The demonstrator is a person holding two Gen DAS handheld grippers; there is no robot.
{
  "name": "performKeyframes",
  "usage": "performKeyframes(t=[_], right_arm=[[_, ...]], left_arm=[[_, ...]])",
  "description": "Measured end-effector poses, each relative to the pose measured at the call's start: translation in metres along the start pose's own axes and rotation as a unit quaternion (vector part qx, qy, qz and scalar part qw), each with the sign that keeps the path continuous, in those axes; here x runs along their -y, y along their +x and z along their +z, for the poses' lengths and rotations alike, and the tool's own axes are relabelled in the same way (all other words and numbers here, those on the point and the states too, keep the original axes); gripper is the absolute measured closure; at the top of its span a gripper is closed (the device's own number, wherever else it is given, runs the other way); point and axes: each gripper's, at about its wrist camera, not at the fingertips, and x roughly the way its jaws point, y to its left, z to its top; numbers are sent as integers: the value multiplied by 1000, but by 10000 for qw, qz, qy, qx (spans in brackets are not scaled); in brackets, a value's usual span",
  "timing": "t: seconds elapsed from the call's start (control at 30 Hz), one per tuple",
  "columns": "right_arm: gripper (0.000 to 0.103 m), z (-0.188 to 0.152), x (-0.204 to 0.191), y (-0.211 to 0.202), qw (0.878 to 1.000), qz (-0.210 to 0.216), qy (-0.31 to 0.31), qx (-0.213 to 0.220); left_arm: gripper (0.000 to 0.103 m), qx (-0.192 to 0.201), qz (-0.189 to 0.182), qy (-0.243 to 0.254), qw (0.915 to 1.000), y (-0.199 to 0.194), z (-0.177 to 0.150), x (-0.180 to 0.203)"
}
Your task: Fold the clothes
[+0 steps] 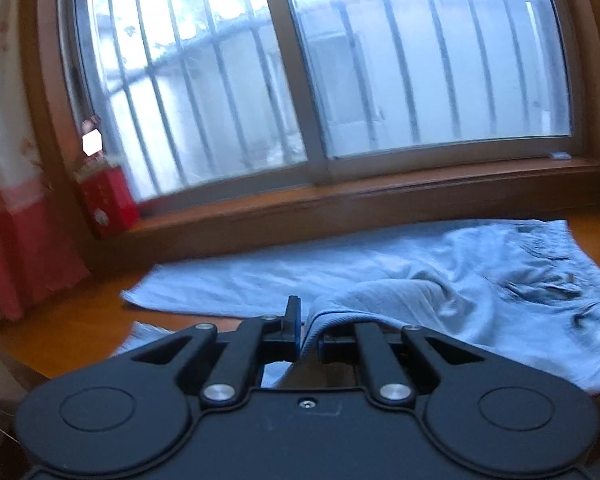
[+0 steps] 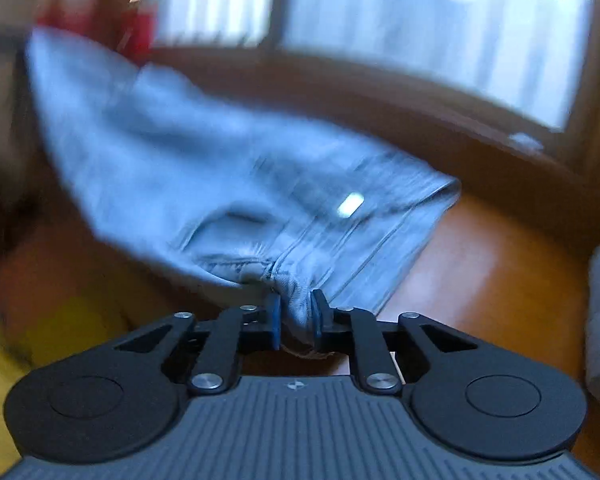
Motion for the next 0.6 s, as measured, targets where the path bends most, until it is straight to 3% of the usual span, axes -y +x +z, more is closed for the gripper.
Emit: performKeyframes(t=[0.07, 0.2, 0.4, 0.6], right_arm=[[88, 11, 17, -32, 9940, -230, 862, 629], [88, 19, 38, -76, 9742, -491, 1725, 1372], [88, 24, 49, -70, 9630, -649, 2161, 1471], [88, 49, 82, -27, 9633, -909, 2063, 1457]], left_arm=[[95, 77, 82, 237, 9997, -4, 6, 0], [93, 165, -163, 473, 9986, -1, 17, 0], [93, 256, -281, 494, 9981, 50, 37, 12], [93, 196, -270, 703, 9970, 151, 84, 48]])
